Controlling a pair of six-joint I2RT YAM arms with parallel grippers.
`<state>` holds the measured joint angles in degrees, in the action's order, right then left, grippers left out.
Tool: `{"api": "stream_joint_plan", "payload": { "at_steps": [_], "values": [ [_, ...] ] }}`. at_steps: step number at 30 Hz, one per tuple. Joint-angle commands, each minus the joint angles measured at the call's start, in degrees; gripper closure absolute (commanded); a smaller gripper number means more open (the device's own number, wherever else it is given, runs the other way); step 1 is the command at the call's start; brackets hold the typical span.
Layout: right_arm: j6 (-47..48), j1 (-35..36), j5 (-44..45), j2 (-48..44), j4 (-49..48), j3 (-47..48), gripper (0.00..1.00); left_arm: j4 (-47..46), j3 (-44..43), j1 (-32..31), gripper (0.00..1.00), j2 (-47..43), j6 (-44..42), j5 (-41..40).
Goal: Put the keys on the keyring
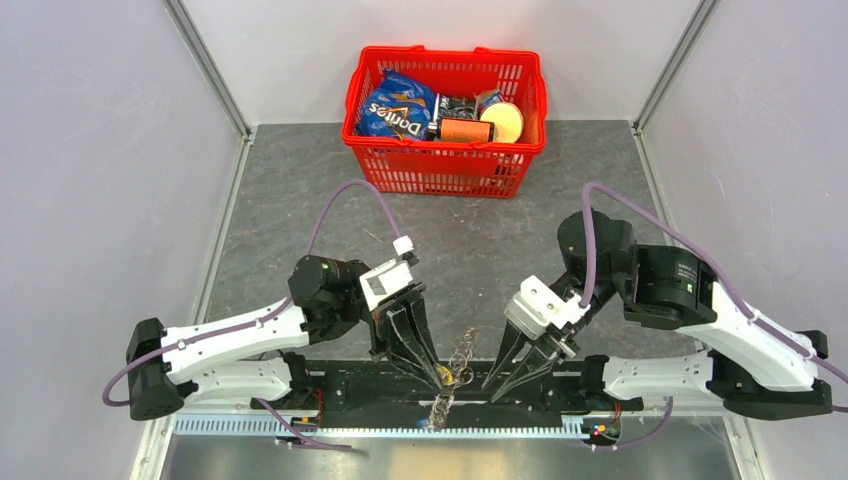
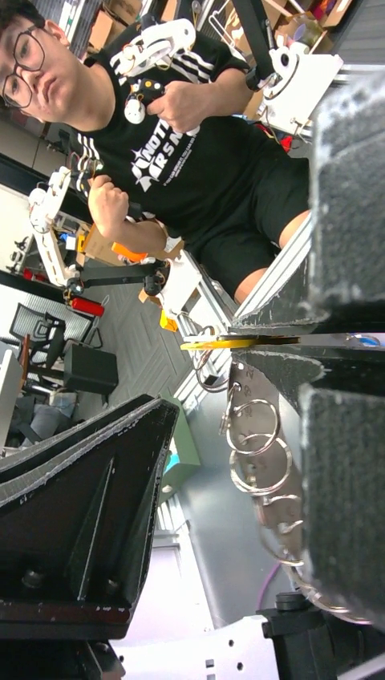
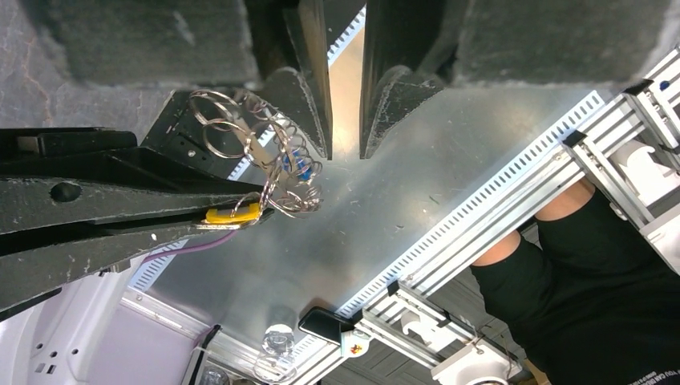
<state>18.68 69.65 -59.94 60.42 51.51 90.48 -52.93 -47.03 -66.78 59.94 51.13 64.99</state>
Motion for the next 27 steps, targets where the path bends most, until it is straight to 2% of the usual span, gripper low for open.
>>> {"api": "stream_joint_plan", "payload": {
  "at_steps": [1,5,9,16,27],
  "values": [
    [-2.4,0.3,-0.4,-2.4,-4.8,-2.8,0.74,4.6,-2.8,-0.2,0.98,-0.5,-6.0,-0.6],
    [-4.4,0.3,2.7,-4.3,-6.4,-4.9,0.68,6.2,-3.2,-0.2,0.98,0.1,-6.5,-0.7],
    [-10.4,0.3,8.6,-5.7,-11.0,-7.1,0.63,11.9,-3.8,-0.2,0.98,-0.6,-9.8,-1.4],
    [-17.7,0.3,19.0,-6.7,-15.3,-8.7,0.6,18.0,-4.6,-0.2,0.98,-1.8,-12.9,-2.1],
    [-21.4,0.3,21.7,-8.9,-14.9,-11.0,0.6,24.9,-6.2,-0.2,0.98,-3.0,-17.1,-3.6]
  ]
}}
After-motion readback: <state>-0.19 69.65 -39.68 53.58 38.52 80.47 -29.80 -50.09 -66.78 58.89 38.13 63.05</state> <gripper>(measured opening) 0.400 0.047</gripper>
